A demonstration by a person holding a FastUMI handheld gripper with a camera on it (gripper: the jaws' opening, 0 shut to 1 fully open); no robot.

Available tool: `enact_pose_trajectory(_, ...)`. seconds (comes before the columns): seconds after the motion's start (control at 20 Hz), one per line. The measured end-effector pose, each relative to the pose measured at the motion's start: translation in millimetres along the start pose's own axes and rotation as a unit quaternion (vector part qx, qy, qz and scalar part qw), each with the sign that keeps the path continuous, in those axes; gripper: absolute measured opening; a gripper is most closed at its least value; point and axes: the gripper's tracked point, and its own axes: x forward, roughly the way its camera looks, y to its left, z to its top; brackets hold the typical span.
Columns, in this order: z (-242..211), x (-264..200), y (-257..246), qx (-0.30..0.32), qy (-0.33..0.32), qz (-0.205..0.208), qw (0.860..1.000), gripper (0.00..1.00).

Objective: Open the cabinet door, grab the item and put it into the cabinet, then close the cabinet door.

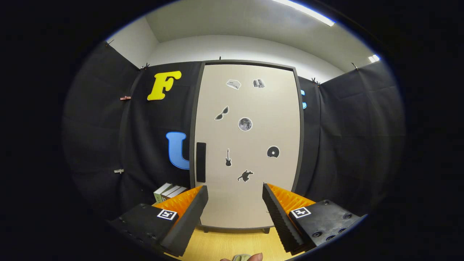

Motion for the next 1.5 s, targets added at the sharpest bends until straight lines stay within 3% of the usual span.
enact_pose_trajectory(0.55, 9, 78, 65, 0.027, -0.001, 0.031, 0.999, 0.97)
enact_pose_trajectory(0.95, -16, 159, 82, 0.027, 0.011, 0.021, 0.999, 0.97)
enact_pose_trajectory(1.35, -35, 208, 89, 0.023, 0.017, 0.015, 0.999, 0.97)
enact_pose_trajectory(1.4, -37, 213, 89, 0.022, 0.016, 0.014, 1.000, 0.96)
enact_pose_trajectory(1.5, -40, 220, 88, 0.025, 0.020, 0.007, 0.999, 0.82)
